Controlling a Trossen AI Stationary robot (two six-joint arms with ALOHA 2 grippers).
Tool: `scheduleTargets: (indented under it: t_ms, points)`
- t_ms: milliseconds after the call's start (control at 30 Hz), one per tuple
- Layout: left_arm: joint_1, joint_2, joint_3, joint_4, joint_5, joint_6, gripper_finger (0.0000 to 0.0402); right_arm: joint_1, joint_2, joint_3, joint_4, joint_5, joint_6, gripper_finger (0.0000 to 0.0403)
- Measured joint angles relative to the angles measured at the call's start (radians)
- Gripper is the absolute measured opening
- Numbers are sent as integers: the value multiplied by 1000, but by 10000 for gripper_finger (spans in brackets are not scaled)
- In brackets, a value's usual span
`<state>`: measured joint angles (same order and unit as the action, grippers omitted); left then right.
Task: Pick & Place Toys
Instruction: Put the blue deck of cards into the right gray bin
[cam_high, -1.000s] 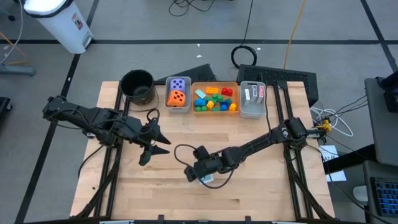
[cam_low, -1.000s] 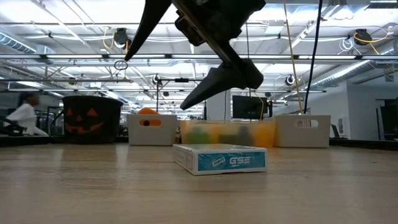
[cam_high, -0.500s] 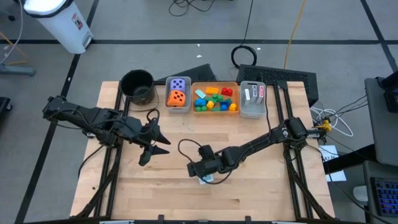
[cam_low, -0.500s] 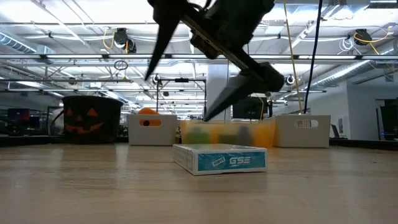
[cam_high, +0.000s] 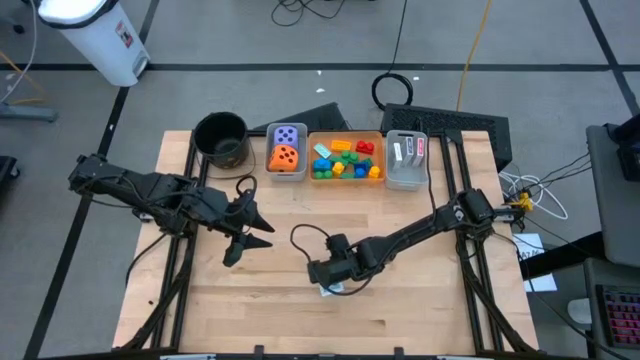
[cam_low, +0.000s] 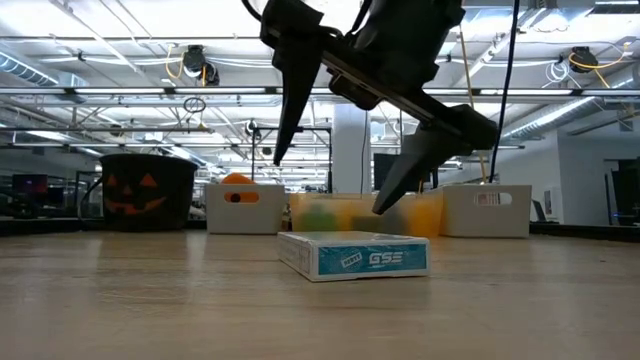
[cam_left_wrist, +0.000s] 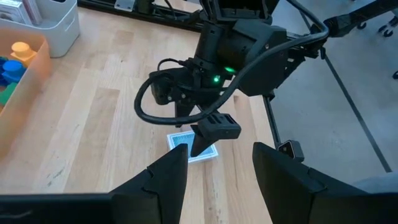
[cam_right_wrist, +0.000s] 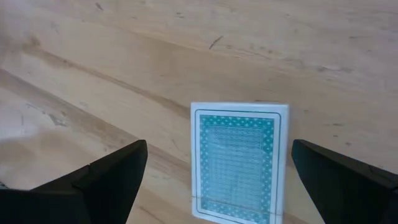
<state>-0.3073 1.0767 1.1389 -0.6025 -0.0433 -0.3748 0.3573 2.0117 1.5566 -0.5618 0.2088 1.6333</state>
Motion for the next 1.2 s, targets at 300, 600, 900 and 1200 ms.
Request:
scheduleTargets:
  t_ms: [300, 600, 900, 1200]
  points:
    - [0, 0, 0, 0, 0, 1, 186, 0, 0, 0, -4, 0, -52, 390]
    - [0, 0, 0, 1, -1, -1, 186, 1, 28, 0, 10, -29, -102, 390]
    - [0, 0, 0, 1, -2, -5, 186, 4, 54, 0, 12, -31, -104, 390]
    - [0, 8, 0, 3, -10, -6, 186, 2, 73, 2, 4, -39, -135, 390]
